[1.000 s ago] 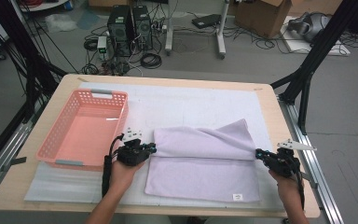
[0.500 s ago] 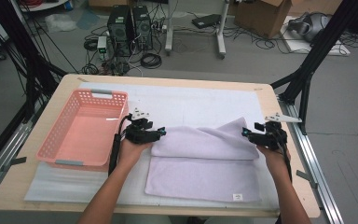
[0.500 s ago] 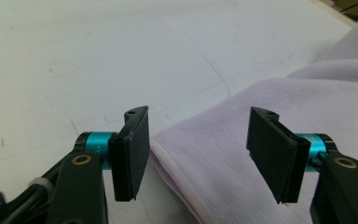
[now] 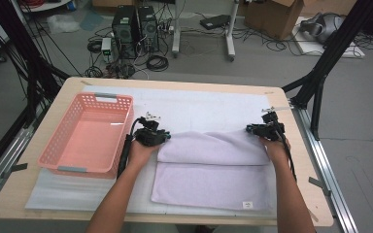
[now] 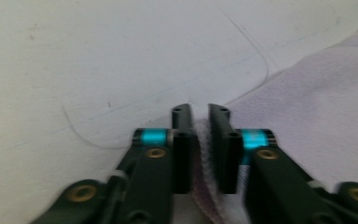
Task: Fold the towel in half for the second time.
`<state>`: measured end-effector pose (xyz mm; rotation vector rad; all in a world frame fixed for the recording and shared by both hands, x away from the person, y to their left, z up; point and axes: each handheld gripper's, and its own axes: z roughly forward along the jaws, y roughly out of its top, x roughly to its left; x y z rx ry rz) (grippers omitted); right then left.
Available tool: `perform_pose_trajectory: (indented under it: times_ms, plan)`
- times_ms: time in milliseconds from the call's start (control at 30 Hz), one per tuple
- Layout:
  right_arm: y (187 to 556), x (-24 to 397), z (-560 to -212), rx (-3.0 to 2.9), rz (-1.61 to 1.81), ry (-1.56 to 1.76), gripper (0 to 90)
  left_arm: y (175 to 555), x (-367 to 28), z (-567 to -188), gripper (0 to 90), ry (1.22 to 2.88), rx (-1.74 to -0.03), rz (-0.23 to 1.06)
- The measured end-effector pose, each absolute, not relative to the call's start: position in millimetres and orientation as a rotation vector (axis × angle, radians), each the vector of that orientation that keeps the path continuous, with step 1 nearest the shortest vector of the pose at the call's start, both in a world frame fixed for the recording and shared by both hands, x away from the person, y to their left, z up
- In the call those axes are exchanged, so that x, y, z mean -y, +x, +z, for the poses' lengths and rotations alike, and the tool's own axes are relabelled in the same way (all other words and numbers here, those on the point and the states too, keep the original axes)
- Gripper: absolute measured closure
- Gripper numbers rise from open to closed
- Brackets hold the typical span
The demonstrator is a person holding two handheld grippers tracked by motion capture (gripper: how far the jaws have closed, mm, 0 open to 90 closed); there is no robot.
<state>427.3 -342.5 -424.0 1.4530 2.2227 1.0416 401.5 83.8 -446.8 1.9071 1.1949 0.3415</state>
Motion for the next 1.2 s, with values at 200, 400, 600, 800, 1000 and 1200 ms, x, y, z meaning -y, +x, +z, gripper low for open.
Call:
perform_pose_trajectory:
  times_ms: [200, 400, 600, 800, 1000, 1200]
  plan:
    - [415, 356, -410, -2.025, 1.058, 1.460, 84.0, 400, -95, -431, 84.0, 1.712, -1.204, 0.409]
    - [405, 367, -394, -1.869, 1.244, 1.465, 83.3, 398, -96, -413, 84.1, 1.600, -1.175, 0.435]
    - [392, 371, -380, -1.867, 1.290, 1.406, 82.6, 393, -97, -398, 83.7, 1.588, -1.140, 0.435]
    - [364, 373, -367, -1.876, 1.335, 1.334, 81.8, 374, -100, -384, 83.1, 1.612, -1.091, 0.423]
    - [325, 378, -366, -1.866, 1.389, 1.281, 81.5, 346, -103, -377, 82.3, 1.643, -1.027, 0.417]
    - [287, 381, -378, -1.877, 1.427, 1.252, 81.1, 311, -107, -389, 82.0, 1.682, -0.972, 0.414]
